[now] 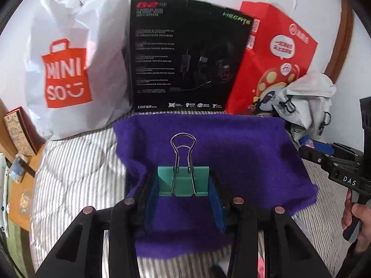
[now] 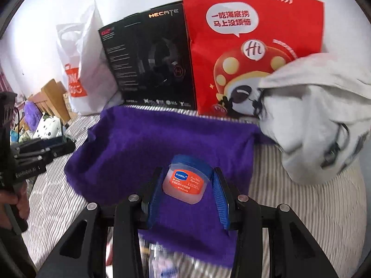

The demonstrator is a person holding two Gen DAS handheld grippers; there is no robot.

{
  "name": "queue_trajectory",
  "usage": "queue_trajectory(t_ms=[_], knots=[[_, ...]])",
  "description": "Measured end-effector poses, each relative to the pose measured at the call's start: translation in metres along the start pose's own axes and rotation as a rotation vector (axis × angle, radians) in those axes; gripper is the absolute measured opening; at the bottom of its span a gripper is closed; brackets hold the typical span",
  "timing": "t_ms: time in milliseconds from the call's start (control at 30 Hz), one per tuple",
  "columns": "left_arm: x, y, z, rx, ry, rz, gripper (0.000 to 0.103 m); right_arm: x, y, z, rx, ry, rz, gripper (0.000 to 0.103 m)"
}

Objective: Organize rigid objects
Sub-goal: 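Carry the clip over the purple towel while the right tool carries the jar there, then open the left tool to drop the clip while the right tool releases the jar on the towel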

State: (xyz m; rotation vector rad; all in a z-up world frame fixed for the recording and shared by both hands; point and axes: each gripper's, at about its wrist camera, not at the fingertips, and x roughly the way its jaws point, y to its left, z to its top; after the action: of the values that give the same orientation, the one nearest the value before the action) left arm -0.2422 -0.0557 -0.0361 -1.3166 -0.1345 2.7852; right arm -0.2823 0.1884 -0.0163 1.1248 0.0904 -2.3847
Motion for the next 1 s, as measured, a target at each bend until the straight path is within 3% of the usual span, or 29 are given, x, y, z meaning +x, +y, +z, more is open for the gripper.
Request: queue_trajectory(t_ms=[233, 467, 733, 1000], knots=[[0.051, 0.004, 0.015, -0.017, 0.051, -0.014, 0.039, 0.055, -0.012, 0.020, 0.020, 0.051, 0.004, 0.042], [0.090, 0.005, 0.020, -0.037, 0.120, -0.018, 0.039, 0.097, -0.022, 0.021, 0.007, 0.127, -0.049, 0.042], [0.106, 0.001, 0.020, 0.000, 0.154, 0.026, 0.039, 0.116, -0.025, 0.021, -0.005, 0.190, -0.070, 0.042], [0.102, -0.006, 0.012, 0.037, 0.135, 0.046, 0.040, 0.117, -0.022, 0.021, -0.042, 0.199, -0.080, 0.044]])
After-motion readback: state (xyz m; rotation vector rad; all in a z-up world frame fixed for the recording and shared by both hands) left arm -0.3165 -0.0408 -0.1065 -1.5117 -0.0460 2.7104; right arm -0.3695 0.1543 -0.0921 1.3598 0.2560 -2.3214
